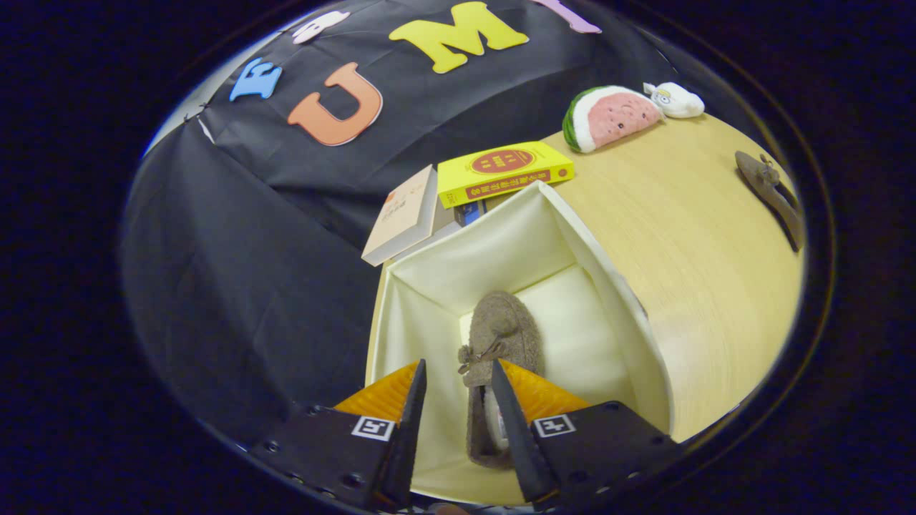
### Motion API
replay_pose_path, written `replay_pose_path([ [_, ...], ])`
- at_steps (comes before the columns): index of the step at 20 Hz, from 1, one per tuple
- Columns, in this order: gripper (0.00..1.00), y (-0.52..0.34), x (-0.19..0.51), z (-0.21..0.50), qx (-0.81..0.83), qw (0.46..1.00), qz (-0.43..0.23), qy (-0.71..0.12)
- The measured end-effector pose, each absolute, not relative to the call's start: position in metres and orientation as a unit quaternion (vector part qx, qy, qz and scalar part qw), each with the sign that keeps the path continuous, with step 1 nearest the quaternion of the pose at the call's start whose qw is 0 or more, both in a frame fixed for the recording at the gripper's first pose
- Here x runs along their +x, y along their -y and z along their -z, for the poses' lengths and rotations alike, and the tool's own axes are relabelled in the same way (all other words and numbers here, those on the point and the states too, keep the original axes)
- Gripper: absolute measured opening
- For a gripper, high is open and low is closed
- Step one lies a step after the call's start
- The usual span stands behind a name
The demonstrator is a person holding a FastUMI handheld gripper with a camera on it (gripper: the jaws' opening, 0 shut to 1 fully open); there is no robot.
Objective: Open the storage box then place both shoes into the box .Put the left shoe in first, then the right shoe, with the right side of both shoes facing outward in a uniform manner.
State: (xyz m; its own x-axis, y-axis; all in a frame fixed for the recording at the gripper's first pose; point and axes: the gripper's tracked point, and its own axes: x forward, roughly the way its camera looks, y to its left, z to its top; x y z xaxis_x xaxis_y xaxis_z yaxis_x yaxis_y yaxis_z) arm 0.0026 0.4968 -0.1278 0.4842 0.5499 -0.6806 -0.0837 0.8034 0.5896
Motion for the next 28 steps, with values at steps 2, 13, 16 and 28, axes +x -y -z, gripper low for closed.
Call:
replay_pose_path([
  [2, 0.62, -0.487, 0.007, 0.119, 0.206, 0.848, -0.205, -0.442],
  [13, 0.96, -0.393, 0.016, 0.005, 0.091, 0.925, -0.278, -0.241],
  [16, 0.96, -0.326, 0.026, -0.002, 0.066, 0.936, -0.271, -0.214],
  [28, 0.96, -0.015, 0.089, 0.078, -0.083, 0.937, -0.139, -0.31],
])
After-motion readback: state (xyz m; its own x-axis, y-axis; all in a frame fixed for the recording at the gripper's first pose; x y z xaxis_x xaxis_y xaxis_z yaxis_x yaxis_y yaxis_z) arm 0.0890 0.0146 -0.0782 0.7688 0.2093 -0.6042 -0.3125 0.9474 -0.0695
